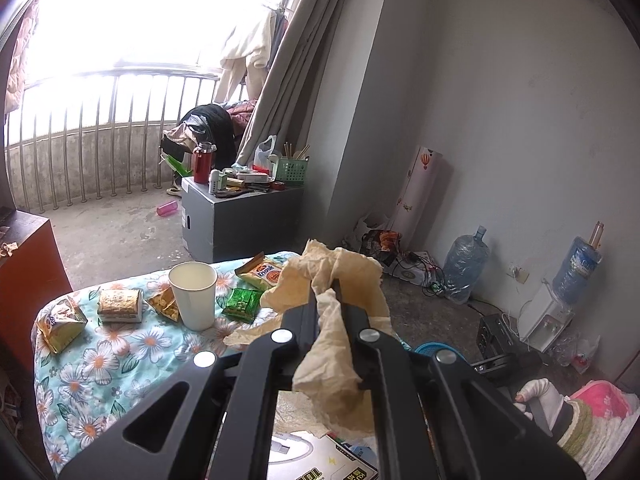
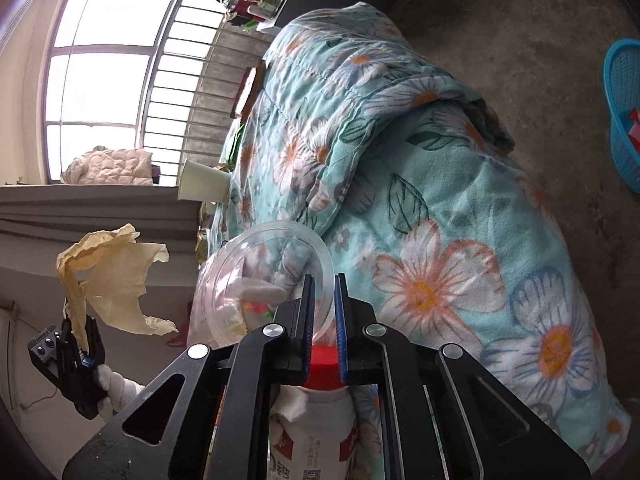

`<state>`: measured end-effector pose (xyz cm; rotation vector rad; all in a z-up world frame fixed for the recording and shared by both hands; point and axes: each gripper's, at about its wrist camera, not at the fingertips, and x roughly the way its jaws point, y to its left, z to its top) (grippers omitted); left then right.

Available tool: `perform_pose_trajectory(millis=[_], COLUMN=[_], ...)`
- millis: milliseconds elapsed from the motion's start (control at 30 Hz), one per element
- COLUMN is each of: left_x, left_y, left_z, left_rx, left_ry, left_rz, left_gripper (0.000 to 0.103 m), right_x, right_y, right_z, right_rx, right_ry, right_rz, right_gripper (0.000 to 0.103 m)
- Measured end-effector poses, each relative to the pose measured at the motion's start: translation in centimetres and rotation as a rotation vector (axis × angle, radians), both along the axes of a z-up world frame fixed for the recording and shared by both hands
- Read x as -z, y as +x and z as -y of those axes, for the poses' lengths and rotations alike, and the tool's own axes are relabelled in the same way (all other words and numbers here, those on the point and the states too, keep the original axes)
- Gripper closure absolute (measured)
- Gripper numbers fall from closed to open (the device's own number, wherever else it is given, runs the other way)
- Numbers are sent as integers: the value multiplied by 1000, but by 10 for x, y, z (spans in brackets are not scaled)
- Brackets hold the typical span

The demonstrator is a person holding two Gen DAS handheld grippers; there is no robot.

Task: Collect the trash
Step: 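Lift the tan paper with the left tool while the right tool grips the clear plastic cup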

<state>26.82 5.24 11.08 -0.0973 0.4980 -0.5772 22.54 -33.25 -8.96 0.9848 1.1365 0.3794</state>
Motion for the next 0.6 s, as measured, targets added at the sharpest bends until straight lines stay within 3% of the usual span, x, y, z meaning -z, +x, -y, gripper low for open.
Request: perform_pose_trajectory(millis=[167,400,600], left_x=[-8,-25,-28], left_y=[0,-7,-15], left_z=[-5,-6,17], left_rx=[-6,-3,56], left_ry=[-27,-69,-53], left_rz=[23,46,30], left_gripper=[99,99,99], right_x=[-15,-32,-52], right_y=[-6,-12,-31], right_z=[0,7,22], right_rx=[39,104,154], right_ry=[-33,-4,-8], right_rz=[71,144,201], right_gripper=[99,100,100])
